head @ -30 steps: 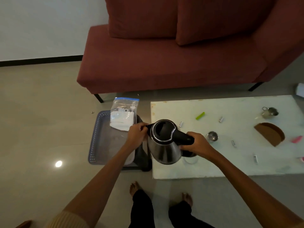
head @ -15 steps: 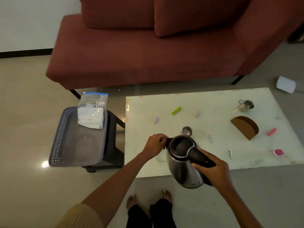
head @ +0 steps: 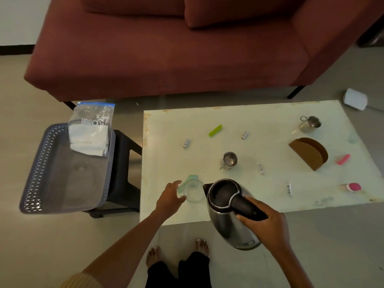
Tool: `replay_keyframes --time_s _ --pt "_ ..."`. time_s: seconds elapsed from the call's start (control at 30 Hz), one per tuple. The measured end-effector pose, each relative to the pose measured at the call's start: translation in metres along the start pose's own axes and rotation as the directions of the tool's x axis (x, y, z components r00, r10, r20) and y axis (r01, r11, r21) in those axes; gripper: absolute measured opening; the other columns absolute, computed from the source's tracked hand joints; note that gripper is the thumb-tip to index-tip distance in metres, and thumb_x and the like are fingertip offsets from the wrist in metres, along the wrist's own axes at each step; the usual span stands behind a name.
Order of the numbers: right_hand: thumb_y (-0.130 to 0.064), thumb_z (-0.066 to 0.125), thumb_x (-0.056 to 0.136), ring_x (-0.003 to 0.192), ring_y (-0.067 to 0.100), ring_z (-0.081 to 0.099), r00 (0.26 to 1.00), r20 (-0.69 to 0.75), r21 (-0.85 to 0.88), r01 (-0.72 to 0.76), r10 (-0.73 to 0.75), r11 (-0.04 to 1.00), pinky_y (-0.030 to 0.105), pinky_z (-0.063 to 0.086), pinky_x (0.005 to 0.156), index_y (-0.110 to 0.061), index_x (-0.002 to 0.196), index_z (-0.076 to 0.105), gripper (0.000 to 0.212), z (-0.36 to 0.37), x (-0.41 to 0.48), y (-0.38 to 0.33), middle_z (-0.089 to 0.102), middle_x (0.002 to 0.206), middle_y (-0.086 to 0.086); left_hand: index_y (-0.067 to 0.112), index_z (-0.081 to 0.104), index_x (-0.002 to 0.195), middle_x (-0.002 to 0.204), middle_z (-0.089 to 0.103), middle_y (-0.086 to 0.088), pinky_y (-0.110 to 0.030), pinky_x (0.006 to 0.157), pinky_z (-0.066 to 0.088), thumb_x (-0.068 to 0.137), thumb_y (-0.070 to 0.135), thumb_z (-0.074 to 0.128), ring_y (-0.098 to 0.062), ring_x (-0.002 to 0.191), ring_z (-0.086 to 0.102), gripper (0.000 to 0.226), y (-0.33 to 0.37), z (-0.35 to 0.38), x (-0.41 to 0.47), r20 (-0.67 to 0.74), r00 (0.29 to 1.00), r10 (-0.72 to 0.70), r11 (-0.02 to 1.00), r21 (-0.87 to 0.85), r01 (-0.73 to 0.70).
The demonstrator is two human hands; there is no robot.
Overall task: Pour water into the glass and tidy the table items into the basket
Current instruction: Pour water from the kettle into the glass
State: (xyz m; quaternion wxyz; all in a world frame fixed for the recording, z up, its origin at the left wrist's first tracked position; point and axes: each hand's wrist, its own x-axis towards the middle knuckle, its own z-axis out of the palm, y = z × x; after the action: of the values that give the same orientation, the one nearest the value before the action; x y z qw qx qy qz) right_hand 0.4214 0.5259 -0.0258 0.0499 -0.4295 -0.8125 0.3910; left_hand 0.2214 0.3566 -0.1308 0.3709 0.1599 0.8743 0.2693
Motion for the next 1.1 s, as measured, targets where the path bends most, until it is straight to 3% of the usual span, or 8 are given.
replay_keyframes --time_s 0.17,0.37,0.57,0.73,0.87,1.1 --pt "-0.027 0.084 0.06 0.083 0.02 0.068 0.999 0.023 -0.056 0.028 -0.026 0.998 0.039 0.057 0.077 -0.032 0.109 0.067 0.053 0.004 0.004 0.001 0.074 0.086 -0.002 0.024 0.028 0.143 0.138 0.04 -0.002 -0.036 0.088 0.049 0.085 0.033 0.065 -0.021 0.113 0.054 0.069 0.003 0.016 -0.001 0.022 0.993 0.112 0.989 0.1 -0.113" --pt "-0.034 0.081 0.062 0.081 0.023 0.068 0.997 0.062 -0.185 0.053 -0.043 0.981 0.034 0.056 0.072 -0.035 0.111 0.066 0.051 0.006 0.01 -0.001 0.074 0.085 0.001 0.018 0.004 0.15 0.146 0.029 -0.005 -0.036 0.08 0.049 0.078 0.043 0.071 -0.025 0.118 0.051 0.101 0.009 0.032 0.007 0.063 0.991 0.118 0.918 0.373 -0.133" --pt "-0.037 0.08 0.064 0.082 0.026 0.067 0.994 0.086 -0.246 0.09 -0.07 0.965 0.035 0.055 0.072 -0.033 0.113 0.065 0.051 0.009 0.021 -0.001 0.073 0.086 0.003 0.015 0.01 0.149 0.145 0.032 -0.004 -0.036 0.079 0.051 0.079 0.044 0.069 -0.023 0.112 0.055 0.096 0.009 0.035 0.013 0.015 0.993 0.12 0.883 0.455 -0.114" --pt "-0.038 0.08 0.066 0.079 0.024 0.066 0.988 0.126 -0.292 0.124 -0.091 0.948 0.026 0.049 0.069 -0.034 0.113 0.064 0.05 0.008 0.026 -0.003 0.073 0.084 0.002 0.015 0.012 0.149 0.144 0.035 -0.003 -0.033 0.076 0.049 0.081 0.045 0.066 -0.023 0.107 0.058 0.092 0.008 0.033 0.013 0.003 0.989 0.151 0.868 0.477 -0.134" --pt "-0.037 0.08 0.066 0.078 0.027 0.066 0.986 0.117 -0.299 0.145 -0.115 0.943 0.03 0.051 0.069 -0.033 0.113 0.065 0.049 0.009 0.029 -0.006 0.073 0.083 0.004 0.015 0.013 0.149 0.144 0.036 -0.002 -0.032 0.075 0.049 0.081 0.048 0.065 -0.024 0.103 0.061 0.092 0.007 0.034 0.014 -0.008 0.987 0.163 0.854 0.502 -0.137" --pt "-0.04 0.077 0.069 0.083 0.027 0.066 0.976 0.171 -0.318 0.185 -0.136 0.93 0.032 0.051 0.072 -0.032 0.116 0.063 0.05 0.012 0.035 -0.014 0.073 0.088 0.004 0.016 0.016 0.149 0.146 0.037 -0.003 -0.036 0.081 0.053 0.079 0.046 0.068 -0.025 0.107 0.06 0.092 0.003 0.035 0.016 -0.014 0.986 0.168 0.891 0.43 -0.146"
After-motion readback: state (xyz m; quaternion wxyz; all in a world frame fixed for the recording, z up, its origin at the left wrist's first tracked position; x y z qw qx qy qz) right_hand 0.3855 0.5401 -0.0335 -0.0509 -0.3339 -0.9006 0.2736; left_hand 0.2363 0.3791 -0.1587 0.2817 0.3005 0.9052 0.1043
